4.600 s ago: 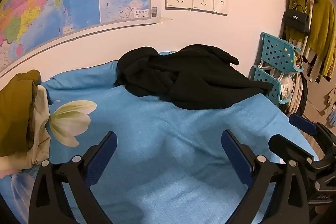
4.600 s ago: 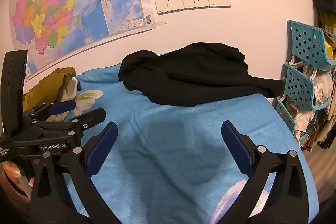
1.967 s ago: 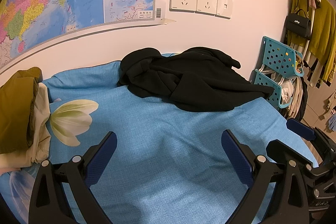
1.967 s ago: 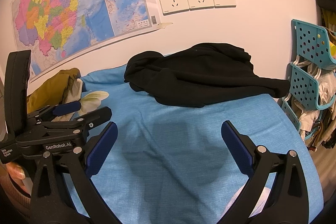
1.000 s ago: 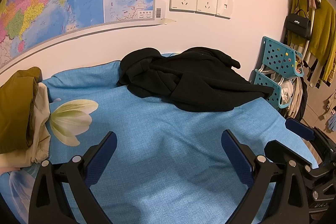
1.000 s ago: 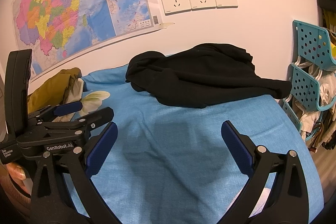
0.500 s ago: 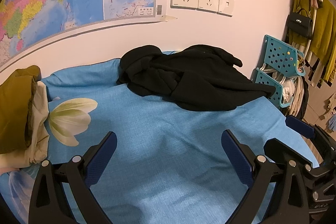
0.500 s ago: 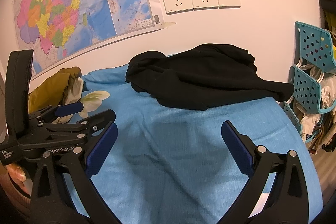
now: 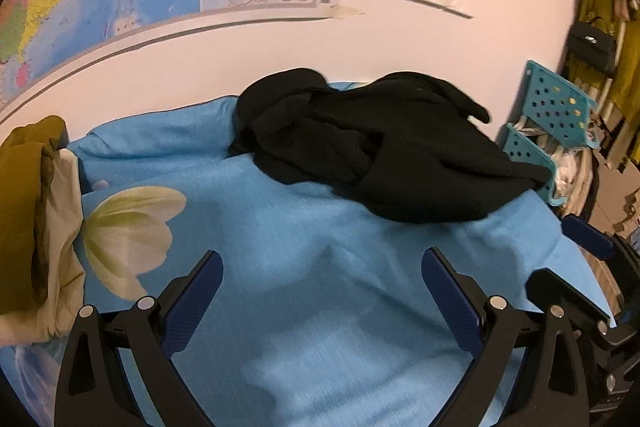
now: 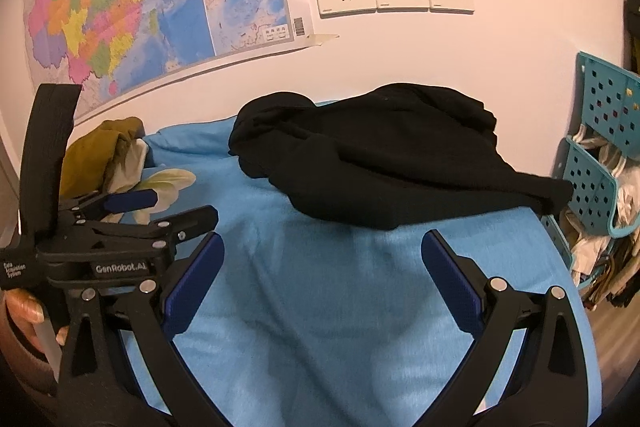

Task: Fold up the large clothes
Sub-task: 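Reach the right tool to the black coat and grasp its fabric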

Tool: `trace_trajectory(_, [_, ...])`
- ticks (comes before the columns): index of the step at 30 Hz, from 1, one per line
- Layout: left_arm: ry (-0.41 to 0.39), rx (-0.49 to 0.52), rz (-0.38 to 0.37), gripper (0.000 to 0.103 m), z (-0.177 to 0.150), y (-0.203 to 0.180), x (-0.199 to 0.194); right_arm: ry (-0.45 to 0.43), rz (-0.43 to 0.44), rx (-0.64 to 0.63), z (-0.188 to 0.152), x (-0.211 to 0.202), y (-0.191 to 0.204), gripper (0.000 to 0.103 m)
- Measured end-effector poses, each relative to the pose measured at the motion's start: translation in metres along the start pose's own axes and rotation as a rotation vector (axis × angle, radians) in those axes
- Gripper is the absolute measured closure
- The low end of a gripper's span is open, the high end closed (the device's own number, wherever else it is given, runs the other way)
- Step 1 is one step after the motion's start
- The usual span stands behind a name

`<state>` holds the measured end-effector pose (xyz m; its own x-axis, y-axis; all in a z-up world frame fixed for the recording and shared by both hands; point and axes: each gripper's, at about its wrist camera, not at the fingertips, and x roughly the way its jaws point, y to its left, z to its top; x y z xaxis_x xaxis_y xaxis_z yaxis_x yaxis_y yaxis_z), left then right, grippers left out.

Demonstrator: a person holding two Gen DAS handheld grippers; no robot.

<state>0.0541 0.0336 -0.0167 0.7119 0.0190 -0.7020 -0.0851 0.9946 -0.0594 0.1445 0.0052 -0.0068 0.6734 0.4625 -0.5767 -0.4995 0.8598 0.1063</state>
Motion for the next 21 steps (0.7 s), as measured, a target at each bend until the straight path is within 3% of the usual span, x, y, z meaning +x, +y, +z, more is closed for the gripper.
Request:
trace_trajectory(10, [0.02,-0.039,0.112,0.007,0.022,0.045,0.037,0.185,-0.04,-0.226,0.038,0.111,0.01,0.008])
trace_trajectory(12, [0.03,-0.048,0.115,0.007,0.023,0.052,0.043,0.218,-0.009,-0.264,0.041,0.126,0.015,0.034])
trace_trajectory(13, [0.032,-0.051,0.118,0.007,0.023,0.054,0.043,0.243,-0.007,-0.29,0.042,0.131,0.018,0.063])
trace_trajectory(15, [0.042,-0.055,0.118,0.007,0.026,0.058,0.049,0.225,0.008,-0.311,0.048,0.122,0.017,0.086])
trace_trajectory(17, [0.041,-0.054,0.117,0.007,0.027,0.061,0.051,0.183,0.046,-0.288,0.057,0.097,0.009,0.093])
trace_trajectory(21, [0.028,-0.045,0.109,0.007,0.03,0.062,0.052,0.058,0.117,-0.211,0.077,0.019,-0.02,0.095])
